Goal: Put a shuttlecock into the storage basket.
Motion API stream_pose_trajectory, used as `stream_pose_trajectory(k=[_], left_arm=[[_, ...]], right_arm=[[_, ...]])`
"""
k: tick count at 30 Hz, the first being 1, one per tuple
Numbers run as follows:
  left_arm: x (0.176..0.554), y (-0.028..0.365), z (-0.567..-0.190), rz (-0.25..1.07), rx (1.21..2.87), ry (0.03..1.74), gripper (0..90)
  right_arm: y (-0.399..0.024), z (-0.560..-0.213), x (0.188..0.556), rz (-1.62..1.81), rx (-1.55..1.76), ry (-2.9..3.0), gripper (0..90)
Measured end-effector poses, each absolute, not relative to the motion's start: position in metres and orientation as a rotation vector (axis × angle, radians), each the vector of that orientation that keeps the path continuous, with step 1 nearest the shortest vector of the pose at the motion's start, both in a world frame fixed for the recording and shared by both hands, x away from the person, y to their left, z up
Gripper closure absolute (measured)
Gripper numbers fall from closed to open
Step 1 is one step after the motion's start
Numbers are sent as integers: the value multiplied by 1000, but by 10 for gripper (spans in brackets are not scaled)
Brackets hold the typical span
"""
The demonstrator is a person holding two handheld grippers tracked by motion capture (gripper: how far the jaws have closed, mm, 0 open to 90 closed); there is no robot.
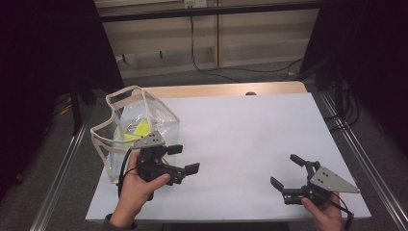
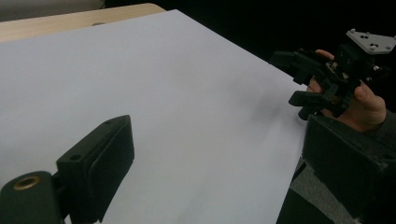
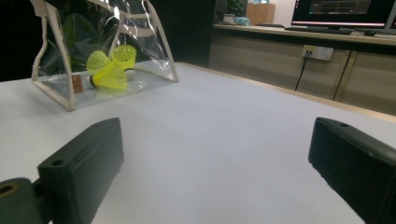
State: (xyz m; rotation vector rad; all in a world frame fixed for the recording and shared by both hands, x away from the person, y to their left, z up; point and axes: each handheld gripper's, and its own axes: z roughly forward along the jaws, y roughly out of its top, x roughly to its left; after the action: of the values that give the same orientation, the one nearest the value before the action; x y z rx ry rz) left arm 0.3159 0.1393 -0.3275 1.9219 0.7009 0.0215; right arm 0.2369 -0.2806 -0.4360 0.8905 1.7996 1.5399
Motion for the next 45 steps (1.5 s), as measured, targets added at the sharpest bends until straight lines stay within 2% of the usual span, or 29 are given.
stream_pose_trajectory(k=[45], left_arm=[[309, 140, -374, 3, 1910, 615, 68]], right_arm=[[-281, -436, 237, 1540, 887, 1800, 31]])
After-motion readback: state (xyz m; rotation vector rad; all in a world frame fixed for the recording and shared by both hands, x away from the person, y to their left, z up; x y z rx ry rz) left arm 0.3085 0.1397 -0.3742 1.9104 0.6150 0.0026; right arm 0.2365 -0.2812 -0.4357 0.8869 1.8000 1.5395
